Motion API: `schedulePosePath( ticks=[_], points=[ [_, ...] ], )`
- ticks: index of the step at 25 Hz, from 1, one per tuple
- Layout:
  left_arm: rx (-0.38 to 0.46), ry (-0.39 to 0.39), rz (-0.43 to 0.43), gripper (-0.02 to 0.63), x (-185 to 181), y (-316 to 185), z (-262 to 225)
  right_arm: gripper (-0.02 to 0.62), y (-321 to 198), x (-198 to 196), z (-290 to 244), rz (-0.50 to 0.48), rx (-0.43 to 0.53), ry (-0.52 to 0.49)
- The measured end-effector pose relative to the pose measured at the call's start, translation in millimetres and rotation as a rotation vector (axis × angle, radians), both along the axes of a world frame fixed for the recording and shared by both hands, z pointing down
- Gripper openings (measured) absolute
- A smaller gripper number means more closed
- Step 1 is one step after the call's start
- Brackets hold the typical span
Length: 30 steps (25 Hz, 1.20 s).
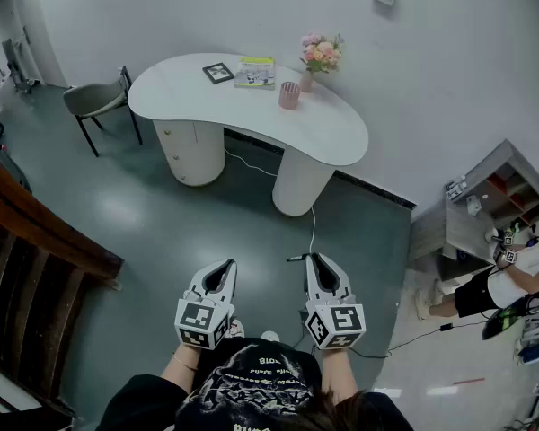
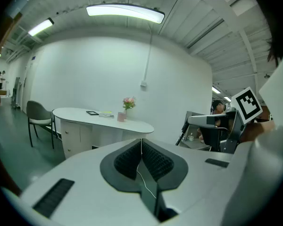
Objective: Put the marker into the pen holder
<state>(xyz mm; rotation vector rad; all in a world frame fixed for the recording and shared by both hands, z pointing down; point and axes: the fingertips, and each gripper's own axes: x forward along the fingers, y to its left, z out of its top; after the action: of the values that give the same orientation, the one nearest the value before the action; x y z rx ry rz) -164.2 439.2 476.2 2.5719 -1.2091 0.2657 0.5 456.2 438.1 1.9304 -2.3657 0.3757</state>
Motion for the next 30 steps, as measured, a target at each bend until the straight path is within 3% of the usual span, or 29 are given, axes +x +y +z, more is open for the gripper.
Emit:
schedulePosePath(
  ticks=[16,30],
  points=[
    [0.014,0.016,0.025,0.025,-33.0,-25.7,-0.8,0.066,-20.0,-27.6,6.4,0.041,0.01,-0.034],
    [-0.014,0.02,-0.074,0.025,-40.2,-71.2,15.7,0.066,-90.1,-14.9,5.4,-0.026,0.022,0.02]
  ],
)
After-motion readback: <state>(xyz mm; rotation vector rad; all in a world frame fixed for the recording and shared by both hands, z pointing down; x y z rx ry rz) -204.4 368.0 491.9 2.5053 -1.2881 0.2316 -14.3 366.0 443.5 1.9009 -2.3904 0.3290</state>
